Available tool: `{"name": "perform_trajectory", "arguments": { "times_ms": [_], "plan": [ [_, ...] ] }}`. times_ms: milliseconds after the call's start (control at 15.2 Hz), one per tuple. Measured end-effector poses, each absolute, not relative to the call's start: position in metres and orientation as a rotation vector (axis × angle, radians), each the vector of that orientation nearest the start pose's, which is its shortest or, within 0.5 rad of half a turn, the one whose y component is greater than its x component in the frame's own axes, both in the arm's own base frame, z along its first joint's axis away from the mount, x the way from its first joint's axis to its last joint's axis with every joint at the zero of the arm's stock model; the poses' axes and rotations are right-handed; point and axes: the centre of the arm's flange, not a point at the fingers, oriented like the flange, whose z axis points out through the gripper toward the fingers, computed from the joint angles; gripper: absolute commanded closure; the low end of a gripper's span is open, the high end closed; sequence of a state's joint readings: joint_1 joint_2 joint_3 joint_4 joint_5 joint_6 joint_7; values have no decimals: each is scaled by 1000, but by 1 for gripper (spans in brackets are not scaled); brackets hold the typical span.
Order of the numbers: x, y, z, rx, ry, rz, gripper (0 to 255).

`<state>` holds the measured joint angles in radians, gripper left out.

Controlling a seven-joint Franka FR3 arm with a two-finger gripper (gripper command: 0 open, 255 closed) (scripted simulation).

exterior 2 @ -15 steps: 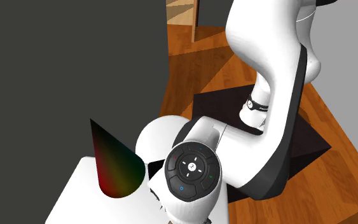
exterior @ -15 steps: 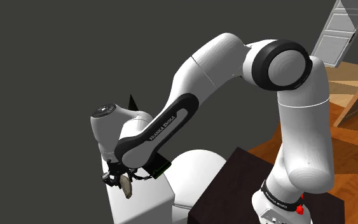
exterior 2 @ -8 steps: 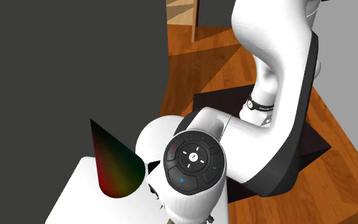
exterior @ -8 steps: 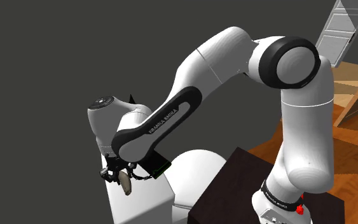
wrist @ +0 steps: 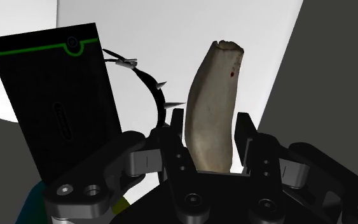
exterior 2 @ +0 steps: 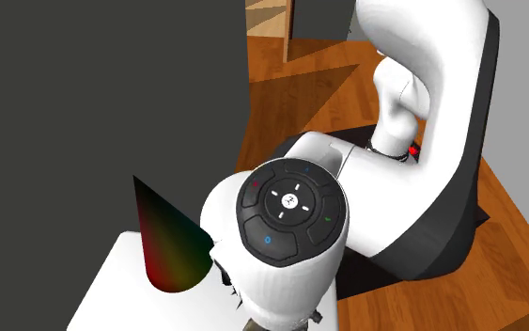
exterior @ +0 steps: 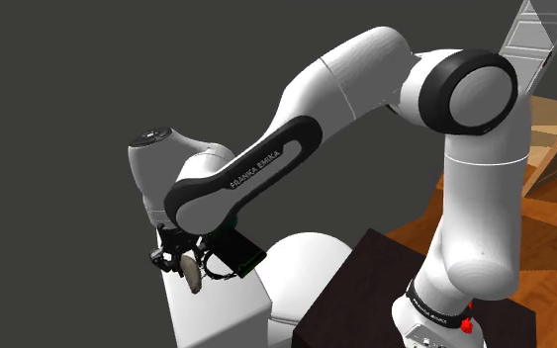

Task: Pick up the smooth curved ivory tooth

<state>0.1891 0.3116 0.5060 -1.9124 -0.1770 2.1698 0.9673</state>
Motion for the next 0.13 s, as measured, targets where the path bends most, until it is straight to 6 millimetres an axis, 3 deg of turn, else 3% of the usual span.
{"name": "perform_trajectory", "arguments": {
  "times_ms": [132],
  "plan": [
    [484, 375, 359, -3132, 300, 14, 255]
  ]
}}
